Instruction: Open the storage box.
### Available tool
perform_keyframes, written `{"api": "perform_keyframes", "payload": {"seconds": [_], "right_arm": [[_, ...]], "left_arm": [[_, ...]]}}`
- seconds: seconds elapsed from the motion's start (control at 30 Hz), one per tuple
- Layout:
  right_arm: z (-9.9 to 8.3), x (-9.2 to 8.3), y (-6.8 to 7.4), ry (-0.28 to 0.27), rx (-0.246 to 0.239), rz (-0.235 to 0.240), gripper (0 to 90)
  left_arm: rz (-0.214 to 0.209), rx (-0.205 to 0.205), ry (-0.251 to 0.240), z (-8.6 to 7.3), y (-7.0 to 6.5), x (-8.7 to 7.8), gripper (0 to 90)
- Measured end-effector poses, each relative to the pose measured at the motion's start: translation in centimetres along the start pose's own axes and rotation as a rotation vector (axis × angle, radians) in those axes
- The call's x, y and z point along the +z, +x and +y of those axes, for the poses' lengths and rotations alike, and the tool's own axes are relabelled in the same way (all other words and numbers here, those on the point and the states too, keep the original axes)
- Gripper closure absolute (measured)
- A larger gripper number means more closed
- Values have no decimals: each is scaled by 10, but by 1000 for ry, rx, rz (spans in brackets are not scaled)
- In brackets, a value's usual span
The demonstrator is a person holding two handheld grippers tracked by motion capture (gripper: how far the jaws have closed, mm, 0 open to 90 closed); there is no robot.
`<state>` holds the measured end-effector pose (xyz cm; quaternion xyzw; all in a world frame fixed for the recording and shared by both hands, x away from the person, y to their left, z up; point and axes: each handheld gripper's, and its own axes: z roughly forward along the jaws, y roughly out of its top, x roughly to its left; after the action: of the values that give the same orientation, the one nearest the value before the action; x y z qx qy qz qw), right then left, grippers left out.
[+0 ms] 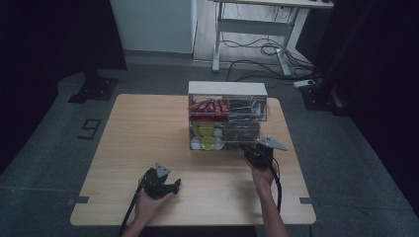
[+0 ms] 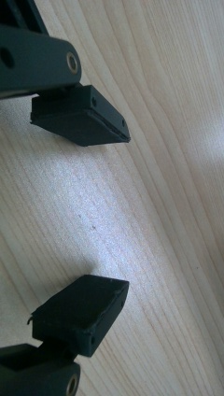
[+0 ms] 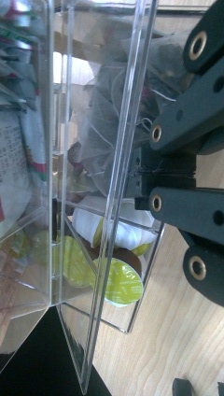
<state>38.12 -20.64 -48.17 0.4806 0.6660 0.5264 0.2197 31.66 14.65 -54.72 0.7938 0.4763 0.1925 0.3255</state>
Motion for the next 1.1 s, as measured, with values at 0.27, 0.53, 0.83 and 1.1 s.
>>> {"api": "perform_keyframes", "payload": {"seconds": [0.27, 0.53, 0.83, 1.1], "right_arm": [[12, 3, 2, -37, 5, 9, 889], [17, 8, 0, -58, 13, 11, 888], [27, 10, -4, -127, 55, 10, 881], [25, 18, -4, -134, 60, 1, 881]], "left_arm": [[1, 1, 1, 0, 0, 0, 248], [3, -1, 1, 0, 0, 0, 248], [7, -6, 1, 0, 0, 0, 246], [8, -7, 0, 0, 0, 0, 246]]}}
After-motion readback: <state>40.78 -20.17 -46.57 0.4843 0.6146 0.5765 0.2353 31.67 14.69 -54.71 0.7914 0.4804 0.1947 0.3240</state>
